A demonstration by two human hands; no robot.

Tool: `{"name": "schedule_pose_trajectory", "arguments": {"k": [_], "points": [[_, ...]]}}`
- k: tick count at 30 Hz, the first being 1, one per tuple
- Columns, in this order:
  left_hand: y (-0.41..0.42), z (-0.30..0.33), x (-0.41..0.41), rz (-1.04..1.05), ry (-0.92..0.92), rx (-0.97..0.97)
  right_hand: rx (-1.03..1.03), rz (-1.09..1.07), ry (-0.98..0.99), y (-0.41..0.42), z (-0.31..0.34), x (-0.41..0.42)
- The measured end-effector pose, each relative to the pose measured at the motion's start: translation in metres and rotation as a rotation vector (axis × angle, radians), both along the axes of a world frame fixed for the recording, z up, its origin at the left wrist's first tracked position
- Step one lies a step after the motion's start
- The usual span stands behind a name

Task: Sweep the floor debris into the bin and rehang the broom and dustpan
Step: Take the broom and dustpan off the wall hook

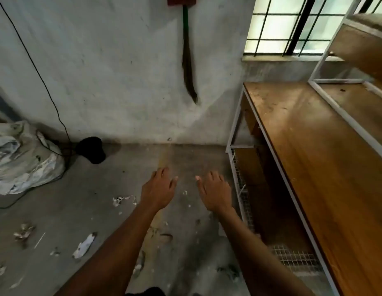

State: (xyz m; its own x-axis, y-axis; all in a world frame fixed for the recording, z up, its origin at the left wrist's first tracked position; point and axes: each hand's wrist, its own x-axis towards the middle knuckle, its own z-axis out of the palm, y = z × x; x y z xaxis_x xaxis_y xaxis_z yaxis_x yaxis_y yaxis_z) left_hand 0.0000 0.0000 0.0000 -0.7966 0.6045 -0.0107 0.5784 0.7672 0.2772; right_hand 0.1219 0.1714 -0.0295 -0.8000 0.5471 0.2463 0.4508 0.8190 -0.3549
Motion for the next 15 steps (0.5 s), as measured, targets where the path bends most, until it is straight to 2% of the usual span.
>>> {"name": "schedule_pose_trajectory", "arguments": {"k": [6, 15], "points": [[0.004, -0.028, -0.002, -0.002, -0.08, -0.038, -0.059, 0.026, -0.007, 0.007, -0.022, -0.006], [0.06, -0.038, -0.083, -0.003, -0.088, -0.03, -0.093, -0.002, 0.021, 0.055, -0.024, -0.085]]}}
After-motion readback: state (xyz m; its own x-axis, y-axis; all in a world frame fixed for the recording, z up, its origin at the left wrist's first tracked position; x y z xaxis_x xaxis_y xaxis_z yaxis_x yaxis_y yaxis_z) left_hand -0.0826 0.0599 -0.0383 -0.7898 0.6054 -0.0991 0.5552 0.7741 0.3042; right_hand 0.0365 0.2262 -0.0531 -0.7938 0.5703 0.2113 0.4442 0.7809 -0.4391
